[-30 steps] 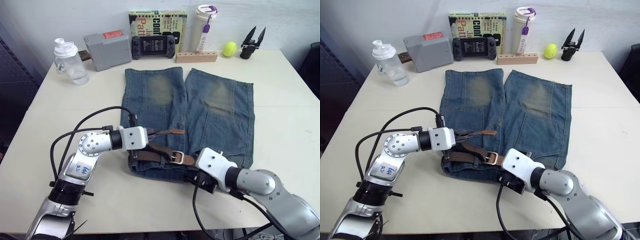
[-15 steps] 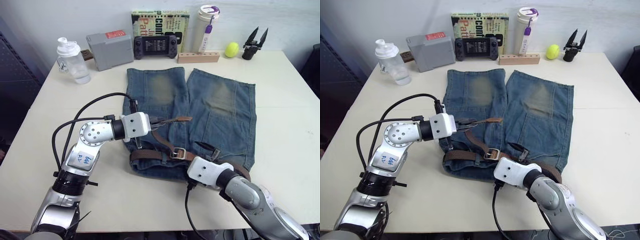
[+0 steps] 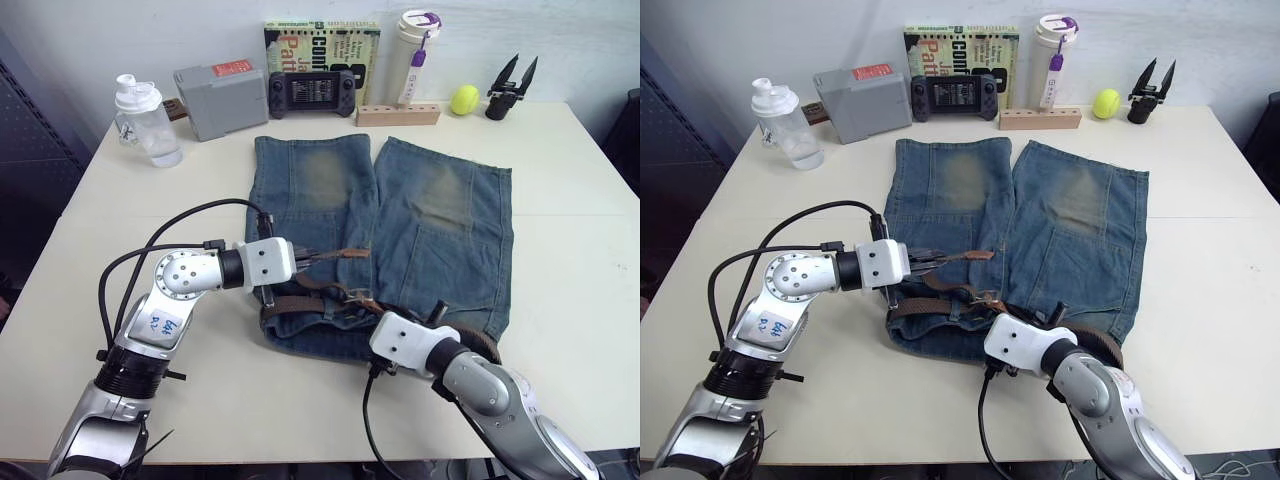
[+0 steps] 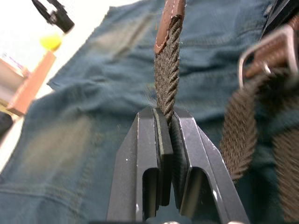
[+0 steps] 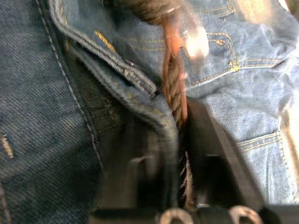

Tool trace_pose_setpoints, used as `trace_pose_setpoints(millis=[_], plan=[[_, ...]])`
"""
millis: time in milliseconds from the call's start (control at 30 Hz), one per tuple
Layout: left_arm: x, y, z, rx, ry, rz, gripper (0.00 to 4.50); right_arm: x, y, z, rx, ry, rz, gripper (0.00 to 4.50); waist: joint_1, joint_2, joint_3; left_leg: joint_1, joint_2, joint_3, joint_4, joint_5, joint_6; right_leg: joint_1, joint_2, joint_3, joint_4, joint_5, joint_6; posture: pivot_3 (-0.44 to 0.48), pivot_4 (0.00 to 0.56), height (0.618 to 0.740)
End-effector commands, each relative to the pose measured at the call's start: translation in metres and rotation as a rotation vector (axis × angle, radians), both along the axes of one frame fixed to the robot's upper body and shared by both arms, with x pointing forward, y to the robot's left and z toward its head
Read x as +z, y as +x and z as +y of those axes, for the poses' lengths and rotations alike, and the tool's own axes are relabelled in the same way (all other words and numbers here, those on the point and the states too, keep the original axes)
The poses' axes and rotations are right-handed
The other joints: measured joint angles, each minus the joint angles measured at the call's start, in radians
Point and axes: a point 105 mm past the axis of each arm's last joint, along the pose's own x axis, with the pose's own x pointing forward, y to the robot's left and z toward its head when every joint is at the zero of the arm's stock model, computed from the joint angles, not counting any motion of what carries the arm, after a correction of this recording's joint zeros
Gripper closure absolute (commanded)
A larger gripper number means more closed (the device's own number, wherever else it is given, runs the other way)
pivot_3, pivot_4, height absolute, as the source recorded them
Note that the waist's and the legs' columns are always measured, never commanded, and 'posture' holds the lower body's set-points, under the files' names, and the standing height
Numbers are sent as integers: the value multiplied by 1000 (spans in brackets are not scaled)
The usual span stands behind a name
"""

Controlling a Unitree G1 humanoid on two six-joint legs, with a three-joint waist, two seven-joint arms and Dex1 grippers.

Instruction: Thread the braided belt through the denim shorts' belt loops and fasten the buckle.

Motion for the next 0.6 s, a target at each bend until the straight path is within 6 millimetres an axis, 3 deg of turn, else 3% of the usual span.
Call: trace_pose_setpoints(millis=[33,300,600], plan=[[-2,-5,-1,-22,41,-10,4500,16,4,-1,-9,9,-62,4413,0,0,0,0,0,1,0,0,0,0,0,0,0,0,0,0,150,731],[-18,-5,3,-14,116,48,4500,28,13,2,-13,-3,-130,4413,0,0,0,0,0,3,0,0,0,0,0,0,0,0,0,0,150,731],[-17,-4,7,-1,142,50,4500,26,12,3,-5,-18,-132,4413,-1,0,0,0,0,4,0,0,0,-1,0,0,1,0,0,0,150,731]])
